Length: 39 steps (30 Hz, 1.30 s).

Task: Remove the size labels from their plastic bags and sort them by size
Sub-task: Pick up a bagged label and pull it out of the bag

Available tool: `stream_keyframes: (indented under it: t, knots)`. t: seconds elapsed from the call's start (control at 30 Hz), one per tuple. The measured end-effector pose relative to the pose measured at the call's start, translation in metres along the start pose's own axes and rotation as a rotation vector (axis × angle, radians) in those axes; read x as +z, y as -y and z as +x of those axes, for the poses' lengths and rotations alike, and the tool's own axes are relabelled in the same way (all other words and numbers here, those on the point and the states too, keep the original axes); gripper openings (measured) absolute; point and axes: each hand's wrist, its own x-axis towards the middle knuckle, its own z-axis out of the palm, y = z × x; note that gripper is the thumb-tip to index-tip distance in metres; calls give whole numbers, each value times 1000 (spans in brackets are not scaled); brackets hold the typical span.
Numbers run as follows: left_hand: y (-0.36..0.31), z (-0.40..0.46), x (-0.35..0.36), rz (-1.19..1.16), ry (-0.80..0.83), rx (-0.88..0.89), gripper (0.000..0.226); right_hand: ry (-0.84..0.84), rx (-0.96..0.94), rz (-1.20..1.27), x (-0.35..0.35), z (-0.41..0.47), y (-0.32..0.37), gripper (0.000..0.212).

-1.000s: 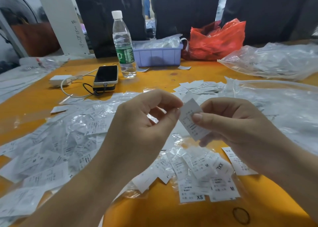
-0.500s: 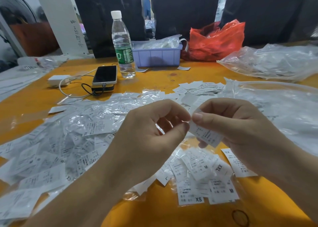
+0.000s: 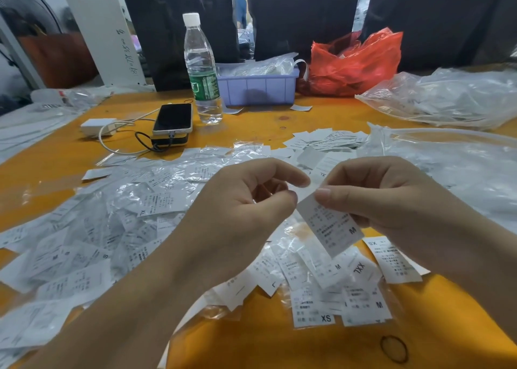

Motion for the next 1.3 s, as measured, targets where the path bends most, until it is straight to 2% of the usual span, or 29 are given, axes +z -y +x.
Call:
stream_keyframes:
  t: [0.1,0.2,0.3,0.43,0.6,0.73,1.0,1.1,1.3]
  knots:
    - [4,1,-1,26,-23,-1,17,6,50,-43,-6,1,2,22]
    - [9,2,-4,124,-64,24,9,74,178,-113,-11,1,5,25]
    - [16,2,-4,326,-50,8,7,103,255,-373,-11,-2,5,20]
    - [29,5,5,655,21,-52,23,-19,191,-632,-6,-3,3,23]
    - [35,11,9,846,19,-64,37,-142,90,-762,-9,-1,-5,15]
    - [35,11,10,881,34,-57,29,-149,-16,-825,-6,4,-14,4]
    - [32,13,13,844,48,-33,22,-27,15,-1029,1,23,-31,41]
    - [31,12,14,844,40,-34,22,-2,10,-1046,2,25,-33,36]
    - [30,13,13,832,9,-45,22,-37,-156,-1075,6,23,-32,16]
